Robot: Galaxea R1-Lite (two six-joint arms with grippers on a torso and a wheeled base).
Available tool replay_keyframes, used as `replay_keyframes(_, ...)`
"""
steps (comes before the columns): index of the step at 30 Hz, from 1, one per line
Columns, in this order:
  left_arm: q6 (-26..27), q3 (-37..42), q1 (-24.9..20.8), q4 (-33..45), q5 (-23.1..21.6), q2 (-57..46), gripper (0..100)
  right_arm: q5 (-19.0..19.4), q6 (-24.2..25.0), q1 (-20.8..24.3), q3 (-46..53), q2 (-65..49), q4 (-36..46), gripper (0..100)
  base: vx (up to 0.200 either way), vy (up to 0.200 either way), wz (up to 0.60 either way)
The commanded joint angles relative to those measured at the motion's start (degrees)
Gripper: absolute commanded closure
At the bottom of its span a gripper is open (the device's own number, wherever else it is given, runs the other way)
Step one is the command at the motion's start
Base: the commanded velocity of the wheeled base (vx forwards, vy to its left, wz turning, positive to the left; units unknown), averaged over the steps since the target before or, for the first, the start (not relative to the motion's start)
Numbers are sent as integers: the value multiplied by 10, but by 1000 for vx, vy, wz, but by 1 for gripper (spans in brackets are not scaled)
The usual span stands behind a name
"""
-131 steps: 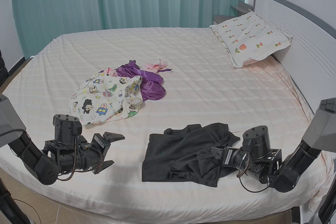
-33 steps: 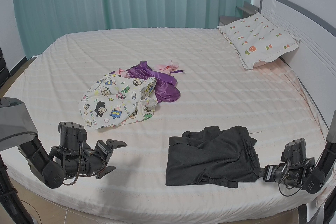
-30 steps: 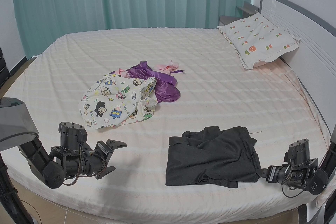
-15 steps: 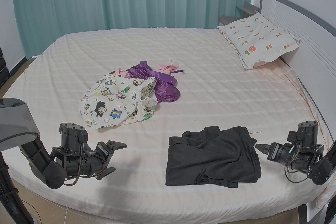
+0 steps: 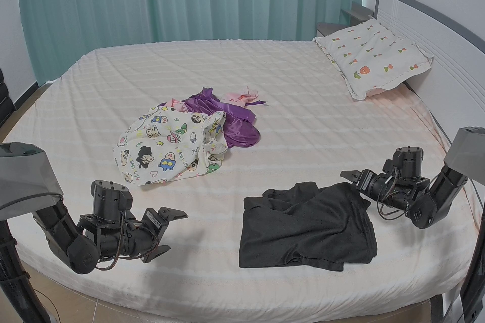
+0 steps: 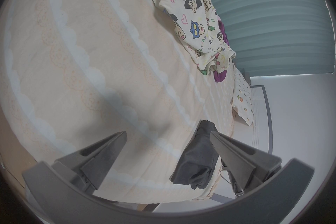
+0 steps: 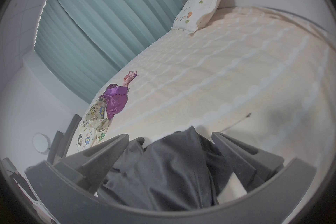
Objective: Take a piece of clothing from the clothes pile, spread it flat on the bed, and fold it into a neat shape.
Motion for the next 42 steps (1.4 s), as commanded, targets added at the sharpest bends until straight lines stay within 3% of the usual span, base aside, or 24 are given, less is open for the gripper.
replay_keyframes(1, 0, -1, -3, 0, 1, 7, 0, 21, 12, -19, -47, 72, -1, 0, 0, 0, 0)
replay_keyframes(4, 0, -1, -3, -1, 2, 7, 0, 40, 42, -24, -53, 75, -5, 0, 0, 0, 0)
replay_keyframes(10, 0, -1, -4, 0, 3, 8, 0, 64, 46, -31, -58, 77, 1, 0, 0, 0, 0)
replay_keyframes(11, 0, -1, -4, 0, 3, 8, 0, 65, 46, -31, -58, 78, 1, 100, 0, 0, 0)
replay_keyframes(17, 0, -1, -4, 0, 4, 9, 0, 69, 69, -33, -65, 75, -1, 100, 0, 0, 0)
replay_keyframes(19, 0, -1, -7, -1, 4, 10, 0, 69, 102, -38, -81, 75, -1, 100, 0, 0, 0)
replay_keyframes(28, 0, -1, -8, -1, 4, 10, 0, 71, 169, -70, -117, 81, -6, 100, 0, 0, 0)
replay_keyframes(42, 0, -1, -8, -1, 4, 10, 0, 81, 175, -85, -122, 95, -13, 100, 0, 0, 0)
